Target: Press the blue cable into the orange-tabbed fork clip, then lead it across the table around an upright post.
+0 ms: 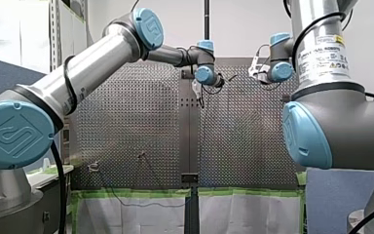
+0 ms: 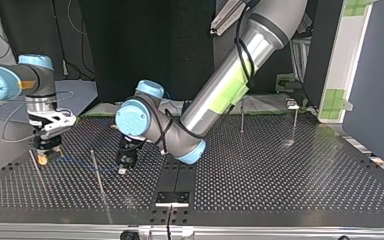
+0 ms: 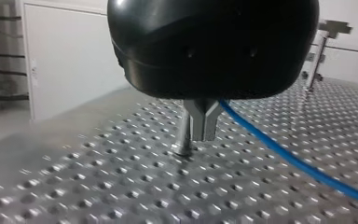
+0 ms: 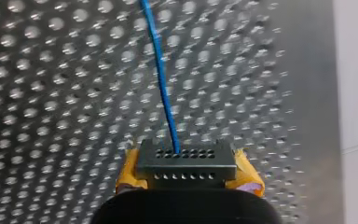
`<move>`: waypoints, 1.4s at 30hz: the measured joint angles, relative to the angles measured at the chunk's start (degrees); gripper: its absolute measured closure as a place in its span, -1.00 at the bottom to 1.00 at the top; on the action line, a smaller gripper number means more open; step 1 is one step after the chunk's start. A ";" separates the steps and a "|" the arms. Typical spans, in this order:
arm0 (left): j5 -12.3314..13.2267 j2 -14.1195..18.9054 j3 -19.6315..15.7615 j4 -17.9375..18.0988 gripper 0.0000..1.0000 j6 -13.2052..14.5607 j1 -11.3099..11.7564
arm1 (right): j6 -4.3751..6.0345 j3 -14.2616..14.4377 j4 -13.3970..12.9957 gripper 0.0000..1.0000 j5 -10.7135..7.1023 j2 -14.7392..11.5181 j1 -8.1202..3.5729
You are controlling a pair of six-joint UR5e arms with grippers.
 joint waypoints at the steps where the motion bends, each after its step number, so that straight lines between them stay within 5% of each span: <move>1: -0.01 -0.05 -0.38 0.23 1.00 0.07 0.05 | 0.00 0.23 -0.01 1.00 -0.01 0.37 0.02; 9: 0.06 -0.10 -4.06 2.53 1.00 0.99 0.48 | 0.14 3.44 -1.97 1.00 0.43 1.11 0.12; 11: 0.01 -0.14 -4.93 2.65 0.60 1.51 0.59 | 0.25 4.57 -3.05 1.00 0.98 1.20 0.14; 12: -0.01 -0.14 -5.17 2.65 0.60 1.72 0.61 | 0.27 5.10 -3.56 1.00 1.34 1.28 0.15; 14: -0.10 -0.13 -5.46 2.63 -0.17 2.13 0.68 | 0.26 6.35 -4.79 1.00 2.32 1.69 0.17; 15: -0.19 -0.12 -5.52 2.60 -0.17 2.25 0.71 | 0.22 6.88 -5.32 1.00 2.78 2.01 0.20; 17: -0.65 -0.12 -5.58 2.36 -0.80 2.42 0.76 | 0.09 8.13 -6.56 1.00 3.66 2.96 0.29; 19: -1.23 -0.14 -5.61 2.03 -0.93 2.52 0.81 | -0.14 9.35 -7.79 1.00 4.20 4.06 0.39; 34: -2.56 -0.14 -5.65 1.34 -0.80 2.66 0.93 | -4.31 12.78 -15.62 1.00 5.96 11.81 -0.38; 42: -3.43 -0.14 -5.61 1.36 -0.80 2.68 0.94 | -4.87 13.38 -20.11 1.00 6.28 16.31 -1.13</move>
